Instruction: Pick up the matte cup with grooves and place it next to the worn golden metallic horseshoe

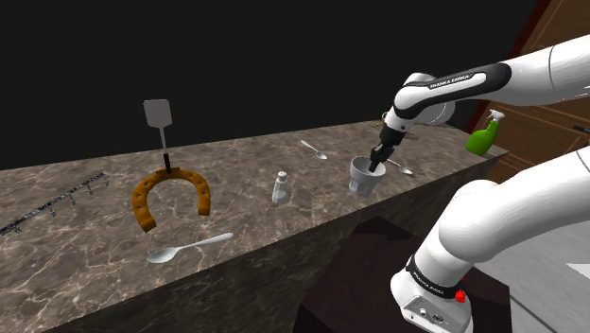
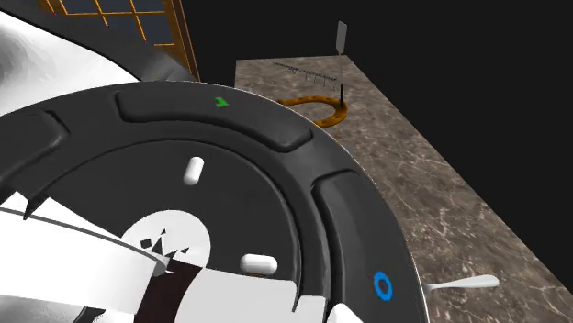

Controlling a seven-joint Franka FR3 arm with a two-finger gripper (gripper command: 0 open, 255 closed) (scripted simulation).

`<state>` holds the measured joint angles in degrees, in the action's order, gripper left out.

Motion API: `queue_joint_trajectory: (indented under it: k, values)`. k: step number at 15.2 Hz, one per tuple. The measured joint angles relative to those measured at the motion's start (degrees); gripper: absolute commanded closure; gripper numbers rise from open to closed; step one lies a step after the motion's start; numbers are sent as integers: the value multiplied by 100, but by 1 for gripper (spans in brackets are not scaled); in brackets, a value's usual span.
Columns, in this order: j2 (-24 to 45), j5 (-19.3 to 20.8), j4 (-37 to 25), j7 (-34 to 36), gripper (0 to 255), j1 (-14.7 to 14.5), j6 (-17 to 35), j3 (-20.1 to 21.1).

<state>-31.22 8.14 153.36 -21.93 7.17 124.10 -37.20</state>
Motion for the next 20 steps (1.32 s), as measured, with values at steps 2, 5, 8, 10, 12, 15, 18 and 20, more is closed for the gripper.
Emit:
queue_joint_trajectory:
  k: [2,5,8,10,12,15,18,20]
  values:
    - [-118,18,-56,52,255,37,-170,71]
    - [-249,27,-205,94,255,73,-443,149]
    - [-377,6,-343,188,255,79,-704,269]
    - [-409,-17,-462,219,255,68,-852,316]
    - [-481,-24,-594,247,255,80,-1052,370]
    - [-578,-35,-768,282,255,97,-1321,441]
    - [-609,-74,-954,330,255,75,-1534,512]
    - [-669,-90,-1080,365,255,79,-1717,570]
